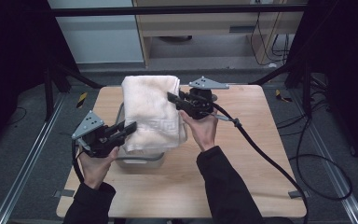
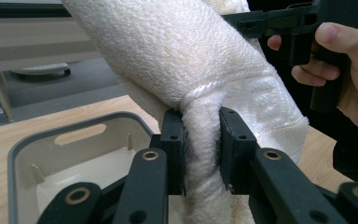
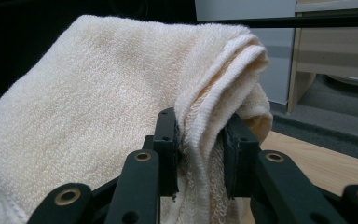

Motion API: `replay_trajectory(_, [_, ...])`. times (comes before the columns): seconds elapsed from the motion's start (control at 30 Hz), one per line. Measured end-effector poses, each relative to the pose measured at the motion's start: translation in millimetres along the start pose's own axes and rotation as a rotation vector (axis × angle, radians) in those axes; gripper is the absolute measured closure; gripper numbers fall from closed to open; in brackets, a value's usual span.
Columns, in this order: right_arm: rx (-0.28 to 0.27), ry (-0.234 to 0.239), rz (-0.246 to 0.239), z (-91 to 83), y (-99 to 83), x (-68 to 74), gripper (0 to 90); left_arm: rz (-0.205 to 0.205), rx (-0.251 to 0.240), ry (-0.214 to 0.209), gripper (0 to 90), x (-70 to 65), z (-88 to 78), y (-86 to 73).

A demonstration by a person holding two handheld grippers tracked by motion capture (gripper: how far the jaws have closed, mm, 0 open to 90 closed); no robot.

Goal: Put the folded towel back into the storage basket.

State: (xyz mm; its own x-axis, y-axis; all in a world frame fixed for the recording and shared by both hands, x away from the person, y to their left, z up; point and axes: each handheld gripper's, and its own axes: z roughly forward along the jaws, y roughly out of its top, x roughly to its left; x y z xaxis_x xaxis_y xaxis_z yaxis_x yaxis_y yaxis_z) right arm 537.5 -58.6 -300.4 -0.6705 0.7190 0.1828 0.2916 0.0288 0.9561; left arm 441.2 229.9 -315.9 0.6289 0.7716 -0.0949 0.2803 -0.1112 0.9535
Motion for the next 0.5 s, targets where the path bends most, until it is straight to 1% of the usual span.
replay_trajectory(0.2, [0.010,0.010,0.007,12.2,-1.6,2.7,70.7,-0.008,0.007,0.013,73.2,9.0,-2.6,-2.5])
replay_trajectory(0.3, [0.016,0.020,0.022,18.3,-4.2,1.9,70.7,-0.014,0.012,0.016,73.1,13.9,-2.8,-4.4])
replay_trajectory(0.5, [0.029,0.017,0.019,29.3,-7.8,3.5,70.7,-0.027,0.020,0.022,73.2,23.0,-3.1,-9.0])
